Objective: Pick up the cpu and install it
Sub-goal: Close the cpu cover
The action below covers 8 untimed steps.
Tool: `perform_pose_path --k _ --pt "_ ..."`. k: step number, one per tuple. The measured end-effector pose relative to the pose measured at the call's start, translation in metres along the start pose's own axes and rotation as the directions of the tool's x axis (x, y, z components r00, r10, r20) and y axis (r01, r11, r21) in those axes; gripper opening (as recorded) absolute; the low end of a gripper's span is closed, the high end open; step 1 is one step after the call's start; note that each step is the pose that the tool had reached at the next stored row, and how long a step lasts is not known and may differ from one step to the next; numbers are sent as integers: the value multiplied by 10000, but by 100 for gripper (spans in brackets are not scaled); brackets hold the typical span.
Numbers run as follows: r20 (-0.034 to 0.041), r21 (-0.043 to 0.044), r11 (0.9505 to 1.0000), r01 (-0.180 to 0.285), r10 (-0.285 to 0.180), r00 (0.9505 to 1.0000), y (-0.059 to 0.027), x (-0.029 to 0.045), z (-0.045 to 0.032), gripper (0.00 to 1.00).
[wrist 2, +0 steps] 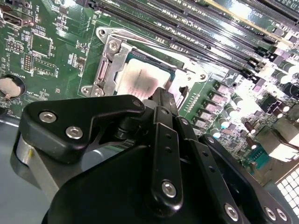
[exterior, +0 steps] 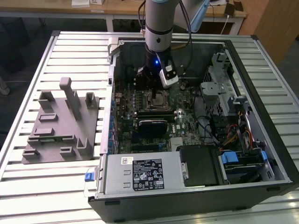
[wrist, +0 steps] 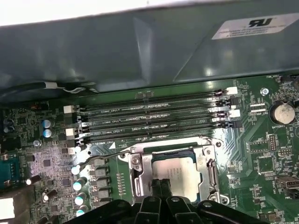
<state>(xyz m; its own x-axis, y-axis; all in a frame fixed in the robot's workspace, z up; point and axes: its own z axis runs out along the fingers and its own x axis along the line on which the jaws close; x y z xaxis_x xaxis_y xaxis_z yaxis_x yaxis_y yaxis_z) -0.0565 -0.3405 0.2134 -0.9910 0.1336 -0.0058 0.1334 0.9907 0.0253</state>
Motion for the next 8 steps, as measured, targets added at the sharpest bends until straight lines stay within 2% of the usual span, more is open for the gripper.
perform_pose_path --k 8 --pt "0 -2 10000 0 0 10000 -5 31 32 11"
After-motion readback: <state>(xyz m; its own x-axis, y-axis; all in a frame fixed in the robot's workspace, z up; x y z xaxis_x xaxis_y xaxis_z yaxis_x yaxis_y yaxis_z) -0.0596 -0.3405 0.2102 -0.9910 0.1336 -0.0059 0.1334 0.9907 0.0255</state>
